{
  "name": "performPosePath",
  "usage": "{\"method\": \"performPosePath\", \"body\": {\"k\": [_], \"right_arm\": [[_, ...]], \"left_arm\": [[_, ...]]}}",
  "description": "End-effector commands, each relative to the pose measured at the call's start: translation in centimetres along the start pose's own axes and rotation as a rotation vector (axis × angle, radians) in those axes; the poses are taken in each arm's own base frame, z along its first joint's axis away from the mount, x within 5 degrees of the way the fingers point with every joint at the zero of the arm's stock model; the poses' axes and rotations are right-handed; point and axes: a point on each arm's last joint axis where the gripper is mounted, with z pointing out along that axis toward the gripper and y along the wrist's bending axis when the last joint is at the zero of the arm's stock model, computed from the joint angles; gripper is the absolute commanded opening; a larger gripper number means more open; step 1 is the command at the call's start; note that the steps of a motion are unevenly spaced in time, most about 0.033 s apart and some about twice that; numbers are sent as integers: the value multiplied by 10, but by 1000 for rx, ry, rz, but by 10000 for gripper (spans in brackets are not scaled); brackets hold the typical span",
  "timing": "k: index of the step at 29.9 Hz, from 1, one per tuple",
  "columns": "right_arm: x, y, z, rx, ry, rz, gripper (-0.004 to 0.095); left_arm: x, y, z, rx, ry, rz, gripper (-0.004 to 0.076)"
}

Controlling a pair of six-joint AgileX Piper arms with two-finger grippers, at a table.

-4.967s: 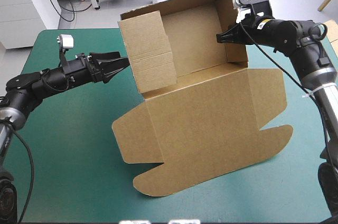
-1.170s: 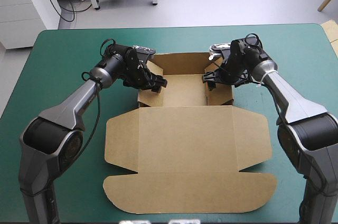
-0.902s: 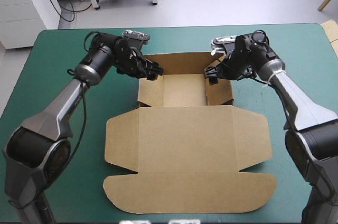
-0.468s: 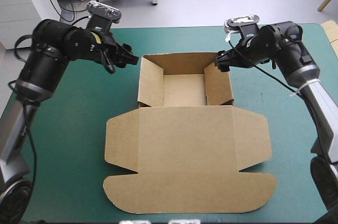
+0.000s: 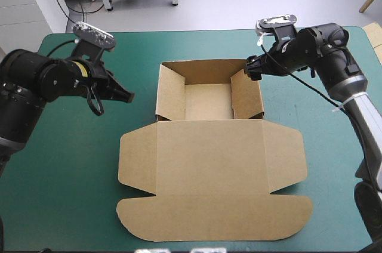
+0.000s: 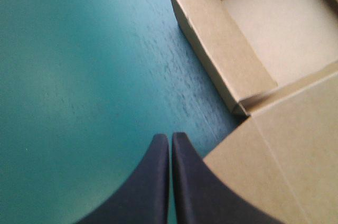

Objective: Fold the box

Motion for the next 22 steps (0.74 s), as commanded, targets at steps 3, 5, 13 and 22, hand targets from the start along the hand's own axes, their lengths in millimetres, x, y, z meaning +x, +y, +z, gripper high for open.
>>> {"method": "performPosePath", "body": {"k": [3,5,13,22], "right_arm": [[-8,-1,-30,8,-122,0,840],[-8,-2,-27,7,-116,1,840],[-9,-4,19,6,-17,24,840],[0,-9,103,8,144,31,828]], "left_arm": [[37,-6,5,10,88,14,-8],[49,-8,16,18,116,17,-8],[95,-17,48,29,176,-27,-8],[117,-23,66,48,226,-29,-8]]}}
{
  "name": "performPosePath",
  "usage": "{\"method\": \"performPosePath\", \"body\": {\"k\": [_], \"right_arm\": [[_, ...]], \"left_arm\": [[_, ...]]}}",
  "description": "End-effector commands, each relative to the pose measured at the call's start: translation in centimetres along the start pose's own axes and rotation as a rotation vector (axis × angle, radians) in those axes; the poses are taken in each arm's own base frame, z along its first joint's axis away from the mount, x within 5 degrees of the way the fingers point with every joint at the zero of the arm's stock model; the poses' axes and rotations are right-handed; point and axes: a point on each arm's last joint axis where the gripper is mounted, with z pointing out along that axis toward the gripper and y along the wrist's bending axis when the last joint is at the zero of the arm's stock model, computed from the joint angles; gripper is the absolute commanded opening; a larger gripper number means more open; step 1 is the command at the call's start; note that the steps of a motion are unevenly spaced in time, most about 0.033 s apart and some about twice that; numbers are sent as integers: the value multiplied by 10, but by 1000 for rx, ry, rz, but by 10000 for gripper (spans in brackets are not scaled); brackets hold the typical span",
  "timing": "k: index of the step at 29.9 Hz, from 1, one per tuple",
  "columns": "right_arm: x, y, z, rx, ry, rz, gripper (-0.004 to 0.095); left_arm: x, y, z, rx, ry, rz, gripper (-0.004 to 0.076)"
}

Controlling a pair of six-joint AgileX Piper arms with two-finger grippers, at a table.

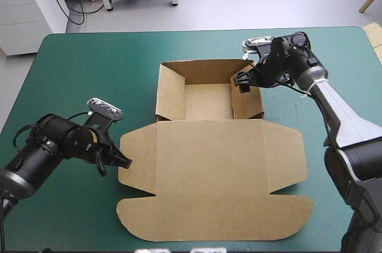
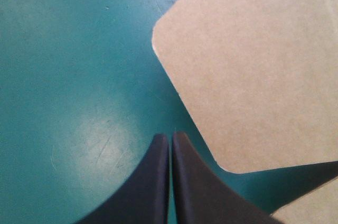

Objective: Fold the box

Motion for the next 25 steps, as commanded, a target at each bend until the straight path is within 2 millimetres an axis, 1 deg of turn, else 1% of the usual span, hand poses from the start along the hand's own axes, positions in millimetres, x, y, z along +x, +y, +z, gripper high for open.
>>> {"method": "performPosePath", "body": {"k": [1,3,5,7,10,15,18,19,25], "right_arm": [[-9,-3,-6,6,-61,1,817],[-8,-3,5,6,-37,3,777],[-8,-4,13,6,-20,3,717],[-8,-4,15,4,-16,4,641],[-8,-4,16,4,-14,5,473],[-8,-4,16,4,-12,16,129],[-8,-4,16,4,-12,17,-1],[-8,-4,16,4,-12,23,-22],[-8,-4,16,4,-12,23,-20]], "left_arm": [[-4,-1,-11,7,-86,-15,-8],[-6,-1,-11,9,-102,-17,-8],[-7,-2,-11,21,-111,-24,-8],[-7,-3,-11,30,-118,-29,-8],[-8,-3,-11,33,-122,-30,-8],[-8,-3,-11,33,-122,-30,-8],[-8,-3,-11,33,-125,-41,-8],[-8,-3,-11,33,-127,-41,-8],[-8,-3,-11,35,-129,-42,-8]]}}
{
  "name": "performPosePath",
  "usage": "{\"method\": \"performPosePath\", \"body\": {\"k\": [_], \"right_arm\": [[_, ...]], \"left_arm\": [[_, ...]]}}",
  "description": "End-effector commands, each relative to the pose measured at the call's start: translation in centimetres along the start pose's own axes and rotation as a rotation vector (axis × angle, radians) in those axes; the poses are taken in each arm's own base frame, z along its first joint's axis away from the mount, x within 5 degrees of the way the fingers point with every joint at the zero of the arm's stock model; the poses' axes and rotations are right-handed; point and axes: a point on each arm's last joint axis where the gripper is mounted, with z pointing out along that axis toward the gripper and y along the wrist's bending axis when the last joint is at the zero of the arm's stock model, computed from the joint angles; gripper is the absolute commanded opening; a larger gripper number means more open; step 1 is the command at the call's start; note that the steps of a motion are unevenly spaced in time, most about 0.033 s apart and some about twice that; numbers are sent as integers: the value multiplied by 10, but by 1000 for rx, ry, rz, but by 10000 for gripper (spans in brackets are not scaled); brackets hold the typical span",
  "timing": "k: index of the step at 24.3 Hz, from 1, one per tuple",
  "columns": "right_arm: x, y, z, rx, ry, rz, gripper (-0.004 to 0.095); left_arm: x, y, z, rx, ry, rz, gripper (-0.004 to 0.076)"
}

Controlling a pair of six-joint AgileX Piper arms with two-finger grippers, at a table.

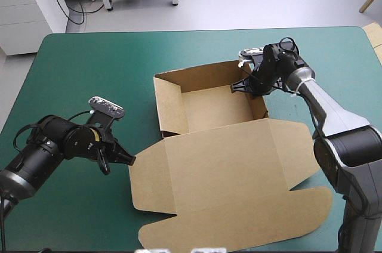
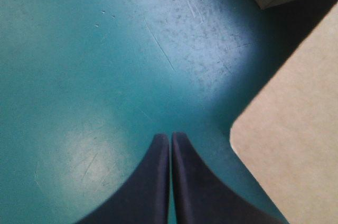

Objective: Fold the box

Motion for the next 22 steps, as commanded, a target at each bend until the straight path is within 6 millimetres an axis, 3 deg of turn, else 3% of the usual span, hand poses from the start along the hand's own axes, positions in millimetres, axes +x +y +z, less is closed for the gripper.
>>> {"method": "performPosePath", "body": {"k": [1,6,10,14,16,17,18,19,22], "right_arm": [[-7,-2,-33,5,-100,-8,-20],[-12,-5,-45,55,-147,-88,-20],[-20,-17,-74,182,-227,-161,-21],[-24,-42,-110,285,-301,-168,-20],[-23,-86,-143,357,-360,-88,-20],[-22,-97,-147,372,-367,-64,-20],[-16,-124,-156,410,-367,-2,-21],[-13,-135,-158,425,-363,22,-21],[10,-195,-164,466,-328,175,-21]], "left_arm": [[-5,-1,-12,6,-79,-13,-8],[-5,-1,-12,6,-79,-13,-8],[-5,-1,-12,6,-79,-13,-8],[-5,-1,-12,6,-79,-13,-8],[-5,-1,-12,3,-79,-11,-8],[-5,-1,-12,3,-79,-11,-8],[-5,-1,-12,3,-79,-11,-8],[-5,-1,-12,3,-79,-11,-8],[-5,0,-12,-2,-79,-8,-8]]}}
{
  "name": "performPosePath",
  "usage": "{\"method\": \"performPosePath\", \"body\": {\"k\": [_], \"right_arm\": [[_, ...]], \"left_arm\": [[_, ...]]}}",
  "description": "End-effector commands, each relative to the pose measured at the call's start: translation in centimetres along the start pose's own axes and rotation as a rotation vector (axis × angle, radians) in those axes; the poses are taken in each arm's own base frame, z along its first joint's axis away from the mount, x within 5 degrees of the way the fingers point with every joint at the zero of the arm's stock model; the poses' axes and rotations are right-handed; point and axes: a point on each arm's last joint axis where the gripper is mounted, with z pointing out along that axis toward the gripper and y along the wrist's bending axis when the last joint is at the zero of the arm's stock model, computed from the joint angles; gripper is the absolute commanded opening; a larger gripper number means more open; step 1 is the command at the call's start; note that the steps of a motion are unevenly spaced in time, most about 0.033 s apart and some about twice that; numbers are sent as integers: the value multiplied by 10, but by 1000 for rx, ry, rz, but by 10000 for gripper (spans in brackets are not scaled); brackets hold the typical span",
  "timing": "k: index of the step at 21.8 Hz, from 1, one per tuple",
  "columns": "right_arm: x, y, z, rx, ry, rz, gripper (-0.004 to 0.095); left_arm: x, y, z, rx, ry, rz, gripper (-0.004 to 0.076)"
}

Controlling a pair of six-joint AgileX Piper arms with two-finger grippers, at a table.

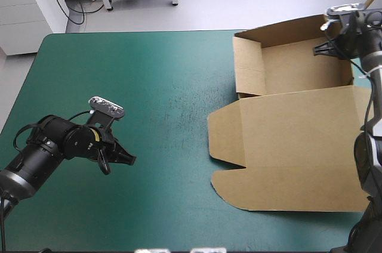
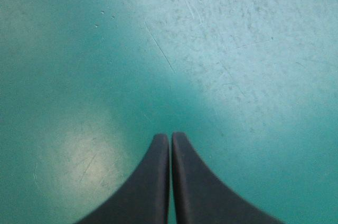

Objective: Fold the box

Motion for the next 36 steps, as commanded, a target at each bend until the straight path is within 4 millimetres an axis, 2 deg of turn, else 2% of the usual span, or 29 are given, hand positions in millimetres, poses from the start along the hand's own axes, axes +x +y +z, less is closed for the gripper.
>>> {"method": "performPosePath", "body": {"k": [1,3,5,9,12,16,19,21,23,24,28,29,31,32,33,34,36], "right_arm": [[1,-44,-31,58,-101,92,-21],[13,-74,-18,38,-70,199,-21],[22,-90,-6,14,-35,261,-21],[33,-106,17,32,21,292,-14],[32,-110,22,43,3,296,45],[30,-111,22,55,-32,294,239],[29,-111,22,56,-34,306,430],[30,-111,22,55,-31,306,620],[30,-111,21,52,-22,307,725],[30,-111,20,51,-17,305,729],[27,-111,0,42,-10,289,722],[25,-110,-13,26,-29,279,718],[21,-107,-37,-7,-78,269,648],[18,-103,-53,-44,-125,283,517],[17,-101,-62,-58,-147,288,441],[15,-96,-76,-102,-192,289,221],[12,-87,-99,-159,-258,274,-11]], "left_arm": [[-5,0,-12,-5,-77,-2,-8],[-5,0,-12,-5,-77,-2,-8],[-5,0,-12,-5,-77,-2,-8],[-5,0,-12,-5,-77,-2,-8],[-5,0,-12,-3,-75,-3,-8],[-4,-1,-12,0,-63,-5,-8],[-2,-1,-12,1,-42,-5,-8],[-1,-1,-12,0,-29,-4,-8],[0,-1,-12,0,-28,-4,-8],[0,-1,-12,0,-28,-4,-8],[-1,-1,-12,0,-31,-19,-8],[-1,-1,-12,0,-33,-19,-8],[-1,-1,-12,0,-36,-19,-8],[-2,0,-12,0,-41,-19,-8],[-2,0,-12,0,-43,-19,-8],[-2,0,-12,0,-48,-19,-8],[-2,0,-12,0,-48,-19,-8]]}}
